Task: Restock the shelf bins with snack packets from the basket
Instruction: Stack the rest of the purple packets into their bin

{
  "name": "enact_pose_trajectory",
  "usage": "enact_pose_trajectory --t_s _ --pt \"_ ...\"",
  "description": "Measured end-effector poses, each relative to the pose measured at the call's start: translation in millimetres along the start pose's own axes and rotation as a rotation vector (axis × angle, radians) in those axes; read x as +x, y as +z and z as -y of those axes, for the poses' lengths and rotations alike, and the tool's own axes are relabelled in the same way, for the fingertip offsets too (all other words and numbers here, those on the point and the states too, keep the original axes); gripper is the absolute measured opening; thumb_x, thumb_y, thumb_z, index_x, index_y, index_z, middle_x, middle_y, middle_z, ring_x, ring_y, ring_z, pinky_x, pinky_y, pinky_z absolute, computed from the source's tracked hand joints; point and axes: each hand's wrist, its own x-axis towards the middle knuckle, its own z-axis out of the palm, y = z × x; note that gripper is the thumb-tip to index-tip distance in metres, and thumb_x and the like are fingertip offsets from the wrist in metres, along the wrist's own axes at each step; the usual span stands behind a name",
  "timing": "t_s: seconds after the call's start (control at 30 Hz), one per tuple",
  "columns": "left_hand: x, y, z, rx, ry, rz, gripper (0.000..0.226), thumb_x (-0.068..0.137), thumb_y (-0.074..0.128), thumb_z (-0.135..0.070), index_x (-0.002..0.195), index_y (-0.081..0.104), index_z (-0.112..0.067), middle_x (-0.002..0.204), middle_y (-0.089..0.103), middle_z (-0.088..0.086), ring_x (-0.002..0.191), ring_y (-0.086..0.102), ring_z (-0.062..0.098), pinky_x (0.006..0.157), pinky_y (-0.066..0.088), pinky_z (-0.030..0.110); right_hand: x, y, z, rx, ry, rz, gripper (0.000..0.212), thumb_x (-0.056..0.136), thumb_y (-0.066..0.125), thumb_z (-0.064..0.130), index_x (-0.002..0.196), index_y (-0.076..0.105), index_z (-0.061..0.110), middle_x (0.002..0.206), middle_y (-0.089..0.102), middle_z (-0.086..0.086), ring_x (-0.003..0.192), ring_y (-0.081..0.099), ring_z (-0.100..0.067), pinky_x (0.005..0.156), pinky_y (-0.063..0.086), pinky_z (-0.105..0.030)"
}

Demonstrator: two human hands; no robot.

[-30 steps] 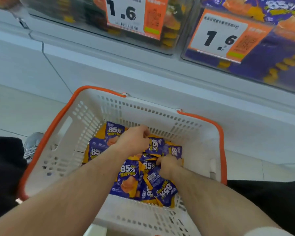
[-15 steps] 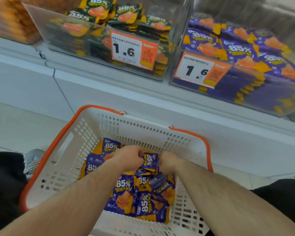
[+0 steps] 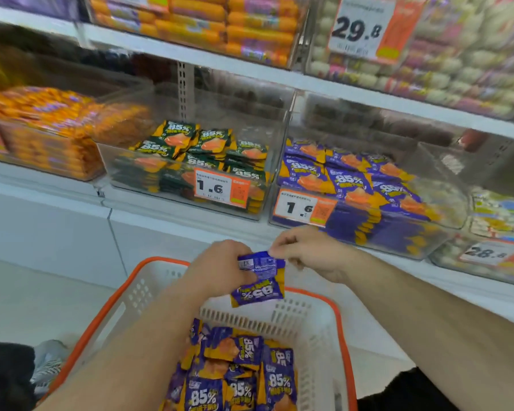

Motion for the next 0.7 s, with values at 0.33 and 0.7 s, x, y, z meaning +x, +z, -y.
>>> enact_pose_trajectory --t_s 0.33,0.7 --pt "-13.6 -78.0 -78.1 -0.101 0.195 -0.297 0.009 0.079 0.080 -0.025 0.084 0.072 -0.023 0.078 0.070 -0.004 0.070 0.064 0.009 0.061 0.051 0.030 -61.1 -42.6 78.9 0.465 0.079 -0.094 0.046 0.095 0.050 0.051 0.108 0.060 0.008 0.070 0.070 -0.015 0.045 0.058 -0.020 0.047 0.048 -0.024" --pt "37.0 -63.3 -76.6 -0.122 0.270 -0.592 0.058 0.078 0.078 -0.030 0.131 0.056 -0.026 0.128 0.060 -0.009 0.120 0.053 0.010 0.101 0.043 0.038 -45.2 -94.7 95.0 0.344 -0.272 -0.583 0.021 0.089 0.059 -0.004 0.082 0.067 0.014 0.083 0.068 -0.008 0.066 0.061 -0.022 0.060 0.052 -0.032"
